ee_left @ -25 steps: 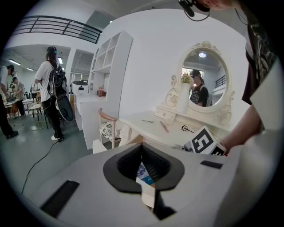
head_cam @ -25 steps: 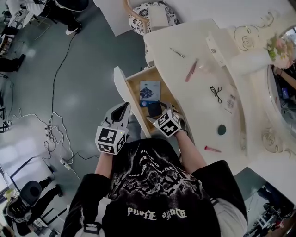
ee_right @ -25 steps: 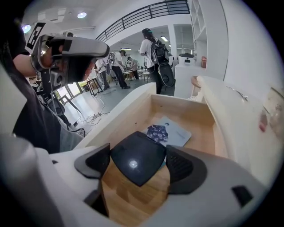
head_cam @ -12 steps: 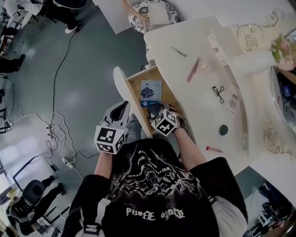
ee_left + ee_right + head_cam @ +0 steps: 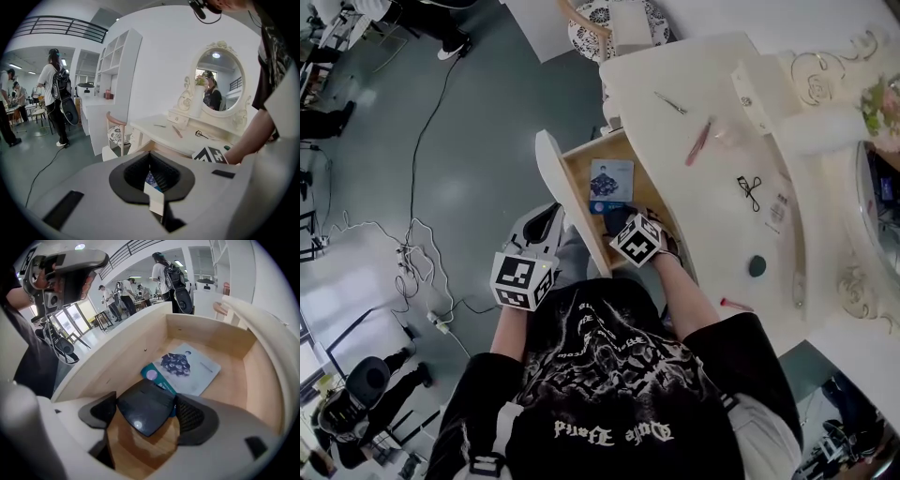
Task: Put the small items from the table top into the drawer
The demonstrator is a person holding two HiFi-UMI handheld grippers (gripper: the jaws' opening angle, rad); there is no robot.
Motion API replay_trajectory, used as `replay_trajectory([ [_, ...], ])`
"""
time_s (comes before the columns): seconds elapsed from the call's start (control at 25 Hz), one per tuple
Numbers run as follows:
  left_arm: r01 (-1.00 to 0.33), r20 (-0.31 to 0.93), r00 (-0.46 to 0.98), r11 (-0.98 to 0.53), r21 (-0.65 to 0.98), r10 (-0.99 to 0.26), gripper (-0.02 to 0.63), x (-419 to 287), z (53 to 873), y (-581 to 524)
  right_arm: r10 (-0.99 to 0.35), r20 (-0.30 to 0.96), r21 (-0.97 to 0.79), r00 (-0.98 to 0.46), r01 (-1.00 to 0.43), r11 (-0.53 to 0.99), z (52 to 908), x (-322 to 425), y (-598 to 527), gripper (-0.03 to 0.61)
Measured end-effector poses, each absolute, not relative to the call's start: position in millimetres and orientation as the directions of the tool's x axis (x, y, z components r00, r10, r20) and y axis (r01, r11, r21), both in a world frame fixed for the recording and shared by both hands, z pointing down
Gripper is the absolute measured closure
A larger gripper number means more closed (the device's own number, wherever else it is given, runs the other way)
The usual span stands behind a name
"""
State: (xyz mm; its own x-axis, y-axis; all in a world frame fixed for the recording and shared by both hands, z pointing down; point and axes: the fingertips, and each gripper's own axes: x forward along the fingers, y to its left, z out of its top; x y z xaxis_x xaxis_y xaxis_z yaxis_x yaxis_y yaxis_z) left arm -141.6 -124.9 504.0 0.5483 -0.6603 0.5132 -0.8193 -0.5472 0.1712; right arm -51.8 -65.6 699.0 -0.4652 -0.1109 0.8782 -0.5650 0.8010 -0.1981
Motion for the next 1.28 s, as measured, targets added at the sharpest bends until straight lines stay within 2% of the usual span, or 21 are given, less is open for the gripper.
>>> replay_trajectory([
  [0.68, -0.828, 0.528, 0.531, -0.540, 0.154, -0.663, 0.598, -148, 505, -127, 0.002, 0.899, -0.256, -0.439, -0.521, 0.814, 710, -58, -65, 0.183],
  [1.28, -0.826, 0.556, 0.509, -0.555, 0.100, -0.657, 0.598, -151, 508, -128, -0.002, 0.930, -0.204, -0.368, -0.520, 0.829, 717, -58, -63, 0.181],
])
